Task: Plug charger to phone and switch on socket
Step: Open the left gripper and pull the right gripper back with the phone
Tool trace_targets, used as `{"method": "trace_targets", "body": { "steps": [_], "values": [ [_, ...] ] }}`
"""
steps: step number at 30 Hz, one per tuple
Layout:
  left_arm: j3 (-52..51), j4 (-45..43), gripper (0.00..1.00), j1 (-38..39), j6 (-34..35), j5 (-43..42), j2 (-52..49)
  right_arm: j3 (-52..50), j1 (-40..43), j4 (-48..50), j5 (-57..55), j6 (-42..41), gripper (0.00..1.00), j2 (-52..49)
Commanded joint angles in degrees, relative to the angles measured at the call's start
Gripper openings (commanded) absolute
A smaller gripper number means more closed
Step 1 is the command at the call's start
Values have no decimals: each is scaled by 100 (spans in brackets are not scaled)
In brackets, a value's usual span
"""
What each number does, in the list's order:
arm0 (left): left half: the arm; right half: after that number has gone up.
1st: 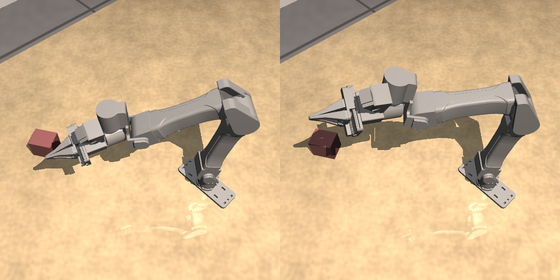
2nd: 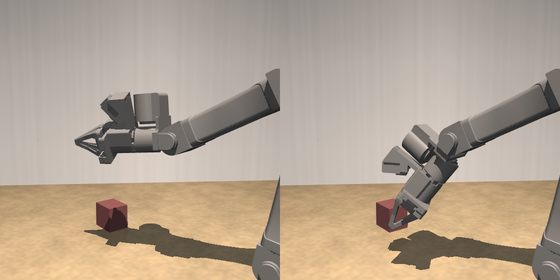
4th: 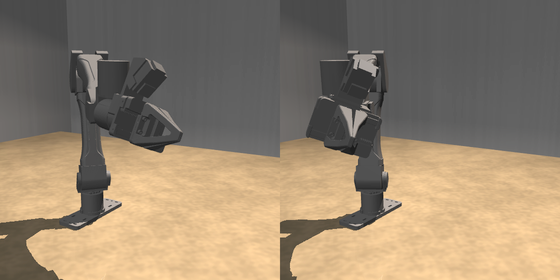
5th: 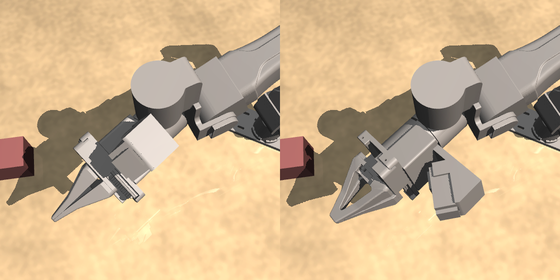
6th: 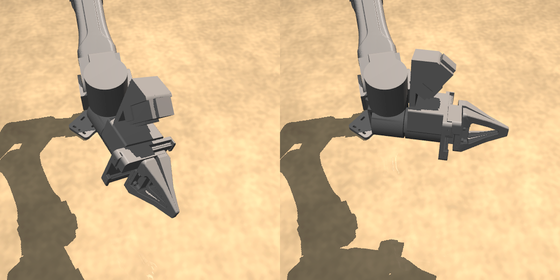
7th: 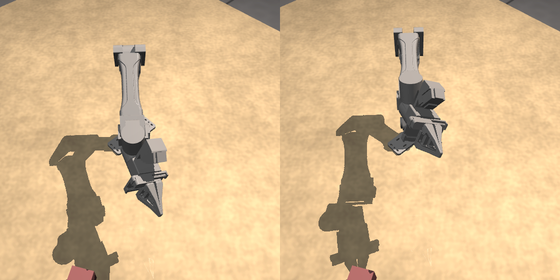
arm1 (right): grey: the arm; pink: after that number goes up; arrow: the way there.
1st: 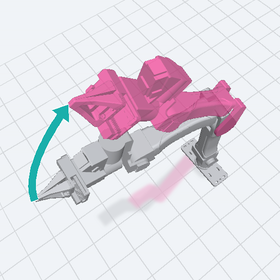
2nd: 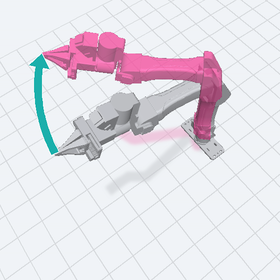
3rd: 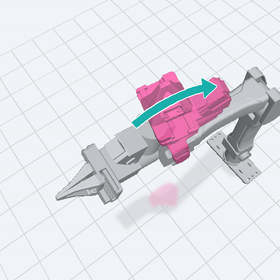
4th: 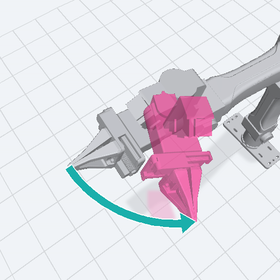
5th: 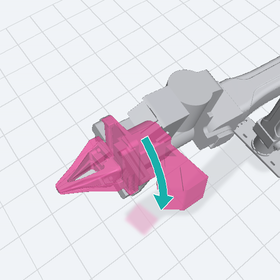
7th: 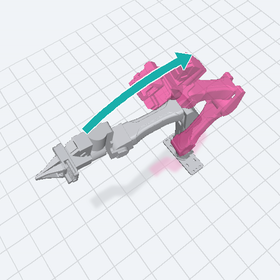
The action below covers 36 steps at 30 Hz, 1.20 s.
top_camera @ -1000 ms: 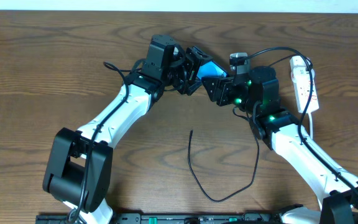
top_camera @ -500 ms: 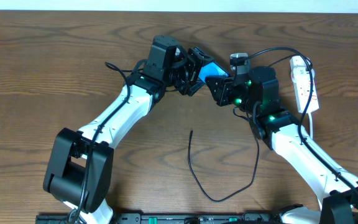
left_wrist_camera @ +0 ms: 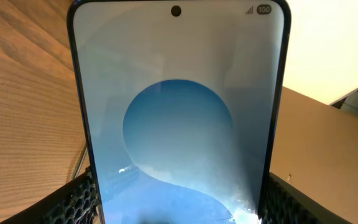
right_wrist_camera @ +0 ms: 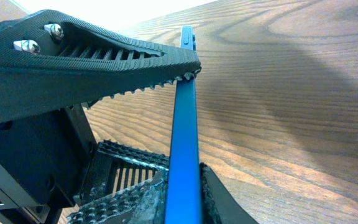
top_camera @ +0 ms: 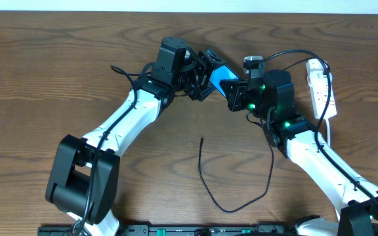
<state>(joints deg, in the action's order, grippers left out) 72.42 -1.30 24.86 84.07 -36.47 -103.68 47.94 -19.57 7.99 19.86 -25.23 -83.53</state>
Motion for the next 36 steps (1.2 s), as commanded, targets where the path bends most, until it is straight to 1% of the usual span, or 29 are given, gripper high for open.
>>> {"method": "trace_targets", "body": {
  "steps": [1,4,6,20,21,22,24,25,26,28,36],
  "values": [
    [28,-59,7,13,28,7,146,111,-42,-2,57,0,8,-9],
    [28,-57,7,13,28,7,146,111,-39,-7,55,0,2,-9],
    [28,-57,7,13,28,4,146,111,-39,-4,50,0,1,-9],
    [28,-52,7,13,26,7,146,111,-42,-13,13,0,1,-9],
    [28,-52,10,13,26,7,146,111,-39,-11,13,0,1,-9],
    [28,-52,23,13,28,7,146,111,-39,-11,9,0,1,-9],
    [28,-52,52,13,26,7,146,111,-39,-13,-7,0,1,-9],
    [28,-50,63,13,26,7,146,111,-39,-15,-7,0,1,-9],
    [28,-50,79,13,26,7,146,111,-39,-31,-7,0,1,-9],
    [28,-48,91,13,26,7,146,111,-37,-55,-24,0,1,-9],
    [28,219,93,7,24,4,146,111,7,-74,-92,-2,1,-7]
  ]
}}
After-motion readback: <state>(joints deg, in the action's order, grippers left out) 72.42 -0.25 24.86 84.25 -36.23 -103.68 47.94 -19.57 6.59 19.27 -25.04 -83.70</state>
